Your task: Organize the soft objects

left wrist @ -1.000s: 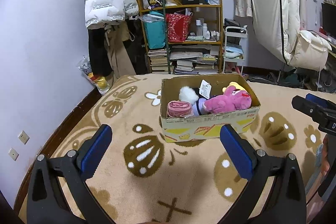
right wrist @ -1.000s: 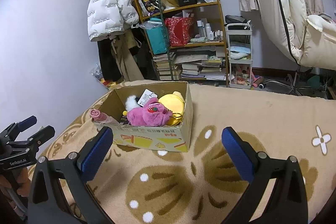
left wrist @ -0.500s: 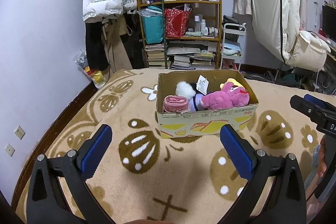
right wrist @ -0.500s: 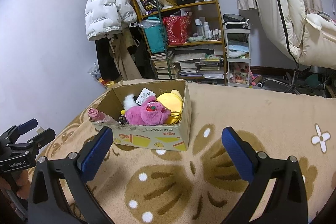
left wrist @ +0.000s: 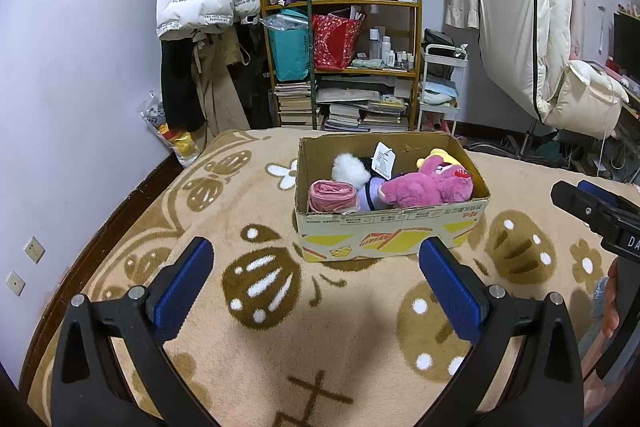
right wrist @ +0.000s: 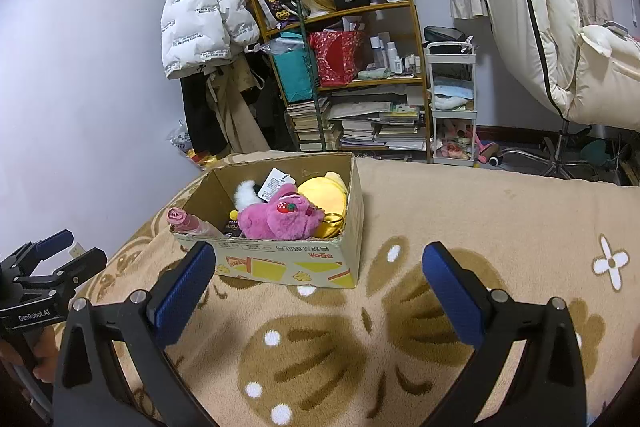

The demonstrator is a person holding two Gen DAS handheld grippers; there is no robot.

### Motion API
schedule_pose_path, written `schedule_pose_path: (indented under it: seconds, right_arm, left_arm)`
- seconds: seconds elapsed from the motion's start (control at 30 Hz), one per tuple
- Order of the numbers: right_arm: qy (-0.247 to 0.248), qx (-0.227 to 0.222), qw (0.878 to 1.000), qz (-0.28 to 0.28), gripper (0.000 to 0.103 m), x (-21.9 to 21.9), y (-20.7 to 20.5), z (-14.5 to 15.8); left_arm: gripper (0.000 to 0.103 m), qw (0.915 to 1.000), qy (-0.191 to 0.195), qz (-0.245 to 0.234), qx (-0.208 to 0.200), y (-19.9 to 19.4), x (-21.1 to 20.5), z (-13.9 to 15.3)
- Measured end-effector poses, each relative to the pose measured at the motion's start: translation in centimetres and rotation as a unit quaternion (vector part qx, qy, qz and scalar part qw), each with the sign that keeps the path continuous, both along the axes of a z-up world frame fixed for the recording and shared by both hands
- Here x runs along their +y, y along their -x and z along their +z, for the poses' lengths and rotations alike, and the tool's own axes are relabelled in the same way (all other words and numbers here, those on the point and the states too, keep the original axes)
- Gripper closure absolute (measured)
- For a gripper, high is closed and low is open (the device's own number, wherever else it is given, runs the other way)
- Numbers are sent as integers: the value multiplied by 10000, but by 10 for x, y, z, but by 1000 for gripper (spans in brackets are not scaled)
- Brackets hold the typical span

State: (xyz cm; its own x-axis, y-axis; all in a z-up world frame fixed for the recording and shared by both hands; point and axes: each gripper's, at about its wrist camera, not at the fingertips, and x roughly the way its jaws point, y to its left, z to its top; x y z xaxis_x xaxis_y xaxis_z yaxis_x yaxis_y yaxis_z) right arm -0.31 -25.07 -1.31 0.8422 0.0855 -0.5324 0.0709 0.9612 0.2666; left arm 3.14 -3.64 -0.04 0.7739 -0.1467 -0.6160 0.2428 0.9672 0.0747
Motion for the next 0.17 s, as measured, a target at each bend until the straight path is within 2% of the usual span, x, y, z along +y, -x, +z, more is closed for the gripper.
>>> schedule_pose_path:
  seconds: [0.17]
  right_arm:
    - [-6,-1,10000,-8,0,-1,0,0]
  left_arm:
    - [1,10000,9,18,-5,0,0,0]
